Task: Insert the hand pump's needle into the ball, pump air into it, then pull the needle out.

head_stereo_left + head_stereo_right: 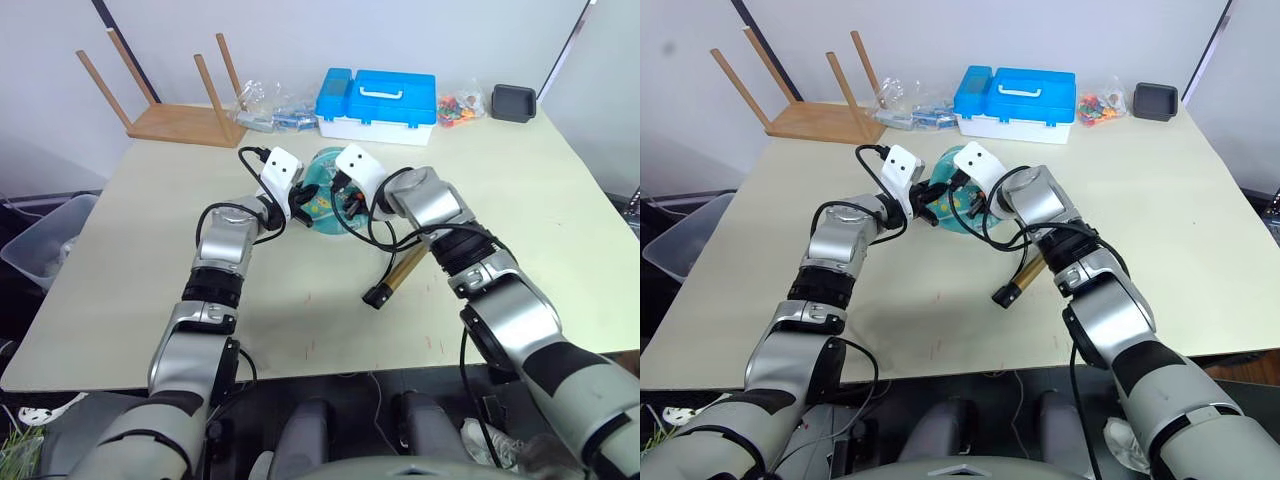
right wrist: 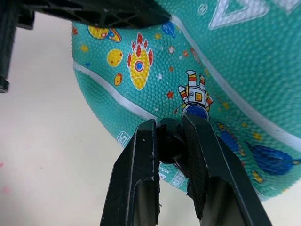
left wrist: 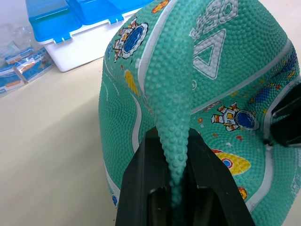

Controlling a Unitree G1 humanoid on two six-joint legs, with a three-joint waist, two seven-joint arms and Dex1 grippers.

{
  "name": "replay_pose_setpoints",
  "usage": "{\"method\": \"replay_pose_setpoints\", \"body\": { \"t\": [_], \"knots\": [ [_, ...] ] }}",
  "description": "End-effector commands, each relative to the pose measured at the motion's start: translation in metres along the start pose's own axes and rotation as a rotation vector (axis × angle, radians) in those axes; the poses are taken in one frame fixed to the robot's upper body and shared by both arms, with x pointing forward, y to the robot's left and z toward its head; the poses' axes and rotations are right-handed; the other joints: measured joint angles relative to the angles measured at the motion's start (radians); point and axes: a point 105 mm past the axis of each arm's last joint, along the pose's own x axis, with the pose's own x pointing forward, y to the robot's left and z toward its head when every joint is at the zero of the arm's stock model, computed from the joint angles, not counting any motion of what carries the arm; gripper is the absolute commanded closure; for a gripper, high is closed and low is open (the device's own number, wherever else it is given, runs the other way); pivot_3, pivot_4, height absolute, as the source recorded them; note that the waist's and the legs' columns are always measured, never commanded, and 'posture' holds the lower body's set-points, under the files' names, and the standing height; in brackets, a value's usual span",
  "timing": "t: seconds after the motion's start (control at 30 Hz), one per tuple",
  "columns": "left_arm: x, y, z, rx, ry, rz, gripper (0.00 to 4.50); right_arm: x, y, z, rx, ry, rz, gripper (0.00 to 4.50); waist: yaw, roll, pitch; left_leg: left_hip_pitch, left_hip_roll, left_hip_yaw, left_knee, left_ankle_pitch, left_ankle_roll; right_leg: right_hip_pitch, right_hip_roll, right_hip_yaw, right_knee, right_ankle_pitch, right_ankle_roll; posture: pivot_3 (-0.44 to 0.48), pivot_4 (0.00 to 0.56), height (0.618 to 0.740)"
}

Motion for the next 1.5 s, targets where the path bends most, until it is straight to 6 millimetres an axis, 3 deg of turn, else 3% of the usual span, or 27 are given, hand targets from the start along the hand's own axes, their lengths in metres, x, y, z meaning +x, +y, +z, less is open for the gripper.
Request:
{"method": "replay_pose_setpoints", "body": {
  "t": [0.03,0.4,1.0,1.23,1.5],
  "knots": [
    [-0.001,0.006,-0.002,0.002,0.023,0.01,4.5,0.015,0.006,-0.017,0.009,0.055,0.004,4.25,-0.002,0.0,0.0,0.0,0.0,0.0,0.0,0.0,0.0,0.0,0.0,0.0,0.0,0.0,0.0,0.0,0.15,0.74],
    [-0.005,0.006,-0.006,-0.021,0.042,0.006,4.5,0.038,0.014,-0.04,0.0,0.099,-0.022,4.25,-0.024,-0.001,-0.001,0.013,0.001,0.0,-0.002,0.0,0.0,0.011,0.001,0.002,0.0,0.0,0.0,0.0,0.15,0.74],
    [-0.007,-0.001,-0.01,-0.05,0.065,-0.012,4.5,0.056,0.028,-0.082,-0.069,0.183,-0.083,4.25,-0.039,-0.004,-0.01,0.016,0.002,0.002,-0.004,0.0,0.0,0.012,0.002,0.005,0.0,0.0,-0.001,0.0,0.15,0.74],
    [-0.006,-0.002,-0.009,-0.048,0.064,-0.021,4.5,0.057,0.026,-0.088,-0.088,0.188,-0.128,4.25,-0.039,-0.005,-0.013,0.017,0.003,0.002,-0.004,0.0,0.0,0.013,0.002,0.005,0.0,0.0,-0.001,0.0,0.15,0.74],
    [-0.005,-0.008,-0.011,-0.061,0.074,-0.051,4.5,0.061,0.035,-0.075,-0.043,0.146,-0.113,4.25,-0.039,-0.005,-0.014,0.017,0.003,0.002,-0.004,0.0,0.0,0.013,0.002,0.005,0.0,0.0,-0.001,0.0,0.15,0.74]
  ]
}}
